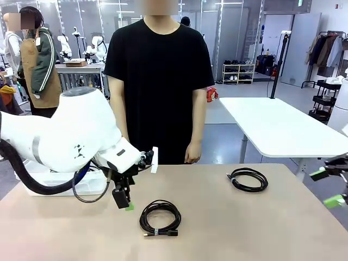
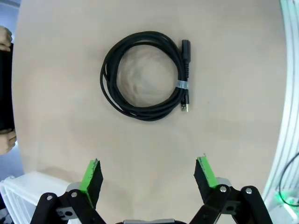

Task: Organize and store the cables.
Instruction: Place the USB Extension Cable into the Organizing box.

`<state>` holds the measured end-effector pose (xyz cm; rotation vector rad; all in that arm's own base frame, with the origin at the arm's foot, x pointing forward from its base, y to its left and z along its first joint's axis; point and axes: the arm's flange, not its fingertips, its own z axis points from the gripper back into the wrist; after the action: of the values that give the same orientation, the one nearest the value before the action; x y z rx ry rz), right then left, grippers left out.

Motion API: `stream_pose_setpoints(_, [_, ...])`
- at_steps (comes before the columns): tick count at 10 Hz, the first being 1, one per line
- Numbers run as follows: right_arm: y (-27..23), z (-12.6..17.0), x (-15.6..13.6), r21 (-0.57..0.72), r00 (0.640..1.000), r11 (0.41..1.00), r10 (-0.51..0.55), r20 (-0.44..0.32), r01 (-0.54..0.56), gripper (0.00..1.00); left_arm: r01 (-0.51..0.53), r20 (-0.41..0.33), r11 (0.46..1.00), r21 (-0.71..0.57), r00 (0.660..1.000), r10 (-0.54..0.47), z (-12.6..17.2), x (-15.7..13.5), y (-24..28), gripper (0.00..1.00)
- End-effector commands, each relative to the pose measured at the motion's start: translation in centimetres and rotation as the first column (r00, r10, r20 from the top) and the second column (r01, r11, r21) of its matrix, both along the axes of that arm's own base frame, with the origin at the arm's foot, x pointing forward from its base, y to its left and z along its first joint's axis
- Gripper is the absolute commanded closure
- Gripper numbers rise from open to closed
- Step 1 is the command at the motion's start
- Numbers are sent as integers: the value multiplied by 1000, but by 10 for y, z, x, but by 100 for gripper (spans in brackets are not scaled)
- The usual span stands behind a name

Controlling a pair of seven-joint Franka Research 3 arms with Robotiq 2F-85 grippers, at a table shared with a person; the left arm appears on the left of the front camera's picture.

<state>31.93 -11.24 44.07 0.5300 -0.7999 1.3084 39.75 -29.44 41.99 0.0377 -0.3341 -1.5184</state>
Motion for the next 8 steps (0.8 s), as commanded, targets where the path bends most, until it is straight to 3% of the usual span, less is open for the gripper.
stream_pose_setpoints(1, [8,-48,-42,38,999,999,10,43,-12,0,-40,29,999,18,999,40,-6,2,-12,0])
stream_pose_setpoints(4, [0,-58,-47,109,996,994,4,86,-14,0,14,-27,1000,5,1000,-14,-12,-3,-17,0])
stream_pose_setpoints(5, [-34,-24,-13,56,999,998,0,45,-2,0,-15,-5,1000,23,1000,15,-14,-1,-8,0])
stream_pose_setpoints(8, [-34,-24,-13,56,999,998,0,45,-2,0,-15,-5,1000,23,1000,15,-14,-1,-8,0])
